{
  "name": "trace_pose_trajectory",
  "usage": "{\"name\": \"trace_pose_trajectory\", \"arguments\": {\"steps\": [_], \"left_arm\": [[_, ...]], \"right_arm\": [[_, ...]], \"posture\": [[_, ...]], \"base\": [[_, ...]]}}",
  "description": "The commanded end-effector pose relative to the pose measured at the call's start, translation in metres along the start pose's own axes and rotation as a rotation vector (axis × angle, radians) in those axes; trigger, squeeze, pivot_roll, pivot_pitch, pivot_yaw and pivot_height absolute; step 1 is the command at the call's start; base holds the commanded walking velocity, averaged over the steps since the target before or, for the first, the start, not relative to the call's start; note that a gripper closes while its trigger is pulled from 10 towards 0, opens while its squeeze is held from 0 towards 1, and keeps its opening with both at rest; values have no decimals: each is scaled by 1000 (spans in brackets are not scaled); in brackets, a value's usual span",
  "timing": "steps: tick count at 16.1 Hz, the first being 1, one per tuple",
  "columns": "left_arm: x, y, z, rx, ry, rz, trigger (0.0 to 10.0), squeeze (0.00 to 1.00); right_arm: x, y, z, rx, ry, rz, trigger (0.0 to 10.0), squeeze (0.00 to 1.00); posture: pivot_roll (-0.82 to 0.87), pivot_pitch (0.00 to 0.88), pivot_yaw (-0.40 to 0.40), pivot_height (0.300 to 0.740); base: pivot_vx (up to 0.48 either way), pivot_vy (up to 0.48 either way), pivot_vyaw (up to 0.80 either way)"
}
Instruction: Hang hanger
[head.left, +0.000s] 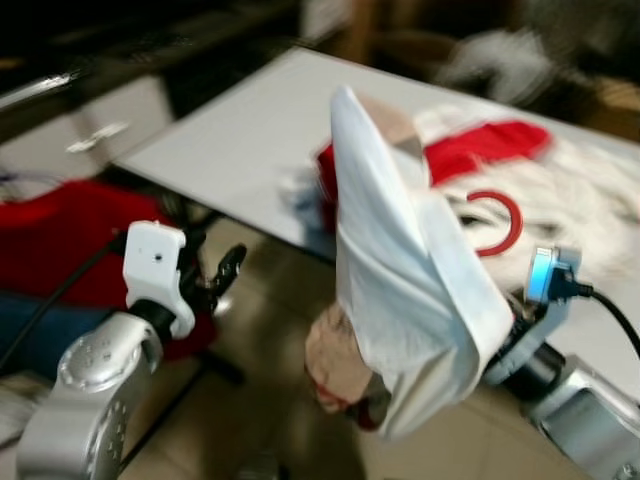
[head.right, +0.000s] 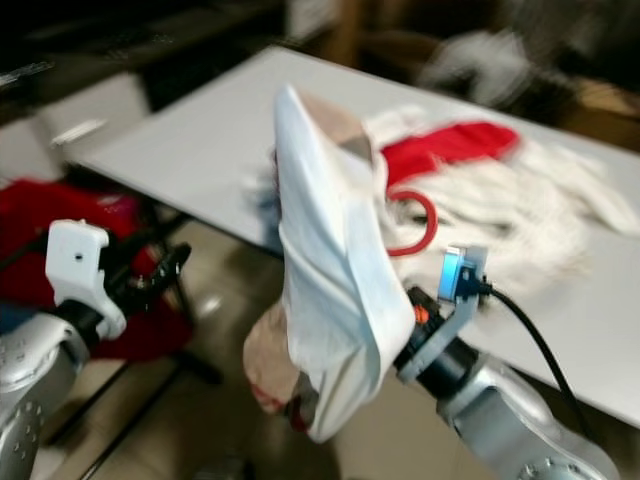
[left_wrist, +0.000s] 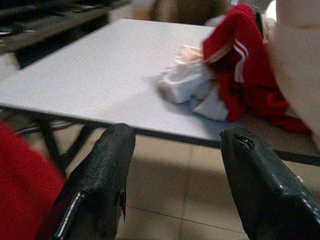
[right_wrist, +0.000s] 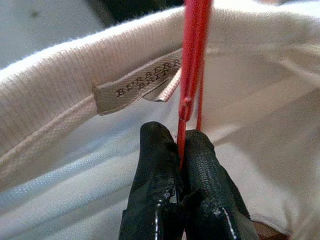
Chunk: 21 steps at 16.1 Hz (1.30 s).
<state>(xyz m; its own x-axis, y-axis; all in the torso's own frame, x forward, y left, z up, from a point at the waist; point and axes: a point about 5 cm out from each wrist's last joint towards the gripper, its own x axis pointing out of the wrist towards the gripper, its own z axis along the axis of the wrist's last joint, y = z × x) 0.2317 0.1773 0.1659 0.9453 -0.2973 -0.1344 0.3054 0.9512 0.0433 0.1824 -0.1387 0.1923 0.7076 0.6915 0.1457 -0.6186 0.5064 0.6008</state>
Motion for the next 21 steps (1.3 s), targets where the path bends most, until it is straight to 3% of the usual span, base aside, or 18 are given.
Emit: {"name": "trace_pose_trajectory", "arguments": {"steps": [1,8,21], "left_arm": [[1,-6,-2,1,12,-6,10000,0],[5,-19,-7,13,12,-40,10000,0],[11,-23,-14,31,13,-43,10000,0]], "right_arm": [[-1,5,0,-4,6,29,10000,0],[-5,1,-7,-5,58,8,10000,0],[-16,-17,-35,6,183,-111,10000,0]], "posture": [[29,81,-16,740],[19,77,-29,740],[24,51,-49,740]], "base": [[0,0,800],[0,0,800],[0,0,800]]}}
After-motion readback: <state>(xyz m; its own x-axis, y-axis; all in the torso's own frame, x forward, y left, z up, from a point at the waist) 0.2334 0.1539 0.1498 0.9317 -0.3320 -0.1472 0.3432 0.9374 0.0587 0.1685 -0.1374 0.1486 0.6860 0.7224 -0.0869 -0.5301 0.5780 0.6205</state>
